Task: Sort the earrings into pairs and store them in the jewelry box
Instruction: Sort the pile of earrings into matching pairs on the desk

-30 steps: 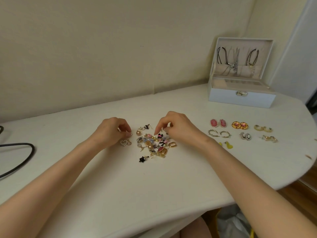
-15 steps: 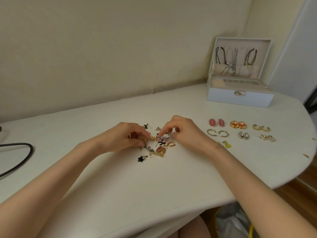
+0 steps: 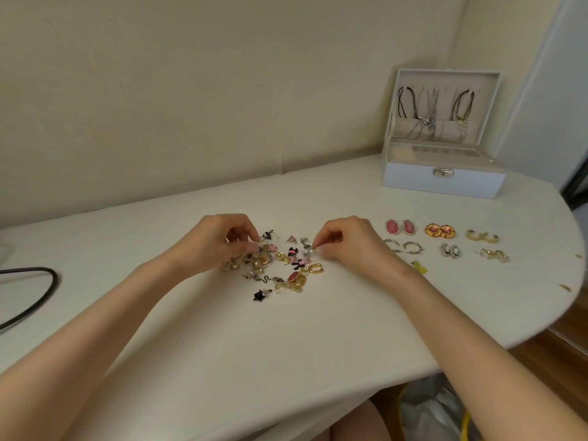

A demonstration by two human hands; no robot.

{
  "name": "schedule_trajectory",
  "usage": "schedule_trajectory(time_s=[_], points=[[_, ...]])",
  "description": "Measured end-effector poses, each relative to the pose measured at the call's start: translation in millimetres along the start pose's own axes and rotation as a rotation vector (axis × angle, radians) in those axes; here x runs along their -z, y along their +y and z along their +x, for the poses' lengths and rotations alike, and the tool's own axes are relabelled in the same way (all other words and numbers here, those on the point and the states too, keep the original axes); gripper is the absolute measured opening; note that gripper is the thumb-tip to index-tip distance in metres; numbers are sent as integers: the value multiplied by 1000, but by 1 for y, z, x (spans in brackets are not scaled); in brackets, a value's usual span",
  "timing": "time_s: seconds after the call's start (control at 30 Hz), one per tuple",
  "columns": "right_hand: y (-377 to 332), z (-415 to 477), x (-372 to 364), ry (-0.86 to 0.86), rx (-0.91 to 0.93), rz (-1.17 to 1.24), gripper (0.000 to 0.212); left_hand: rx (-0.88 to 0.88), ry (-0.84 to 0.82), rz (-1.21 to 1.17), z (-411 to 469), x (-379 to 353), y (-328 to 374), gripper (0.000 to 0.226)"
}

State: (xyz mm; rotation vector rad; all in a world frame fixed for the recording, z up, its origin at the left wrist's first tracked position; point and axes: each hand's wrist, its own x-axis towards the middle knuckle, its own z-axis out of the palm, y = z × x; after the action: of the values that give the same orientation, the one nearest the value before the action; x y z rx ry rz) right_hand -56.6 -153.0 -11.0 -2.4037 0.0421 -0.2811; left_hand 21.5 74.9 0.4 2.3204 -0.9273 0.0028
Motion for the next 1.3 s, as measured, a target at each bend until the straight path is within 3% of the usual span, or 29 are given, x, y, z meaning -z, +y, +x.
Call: schedule_trajectory(time_s=[0.13,0.33,0.47,0.8,1.03,1.13,1.3], points=[[-1,2,6,102,-3,66,3,1,-3,49,1,0,0,6],[-3,1,1,9,-16,-64,13,26,-76,166,0,-3,-2,11],[-16,1,-9,-23,70,-63,20,12,-138,144,-1,-3,0,9],[-41,11,-31,-175,169,-274,51,163,209,11,1,2,-1,15],[-38,15,-24,-77,159,-191,36,156,263,-23,0,2,0,7],[-40,17,-29,-112,169,-155,17,152,280,-23,0,1,-1,4],[-39,24,-46,-99,160,-204,8,152,303,-52,1,0,-3,5]])
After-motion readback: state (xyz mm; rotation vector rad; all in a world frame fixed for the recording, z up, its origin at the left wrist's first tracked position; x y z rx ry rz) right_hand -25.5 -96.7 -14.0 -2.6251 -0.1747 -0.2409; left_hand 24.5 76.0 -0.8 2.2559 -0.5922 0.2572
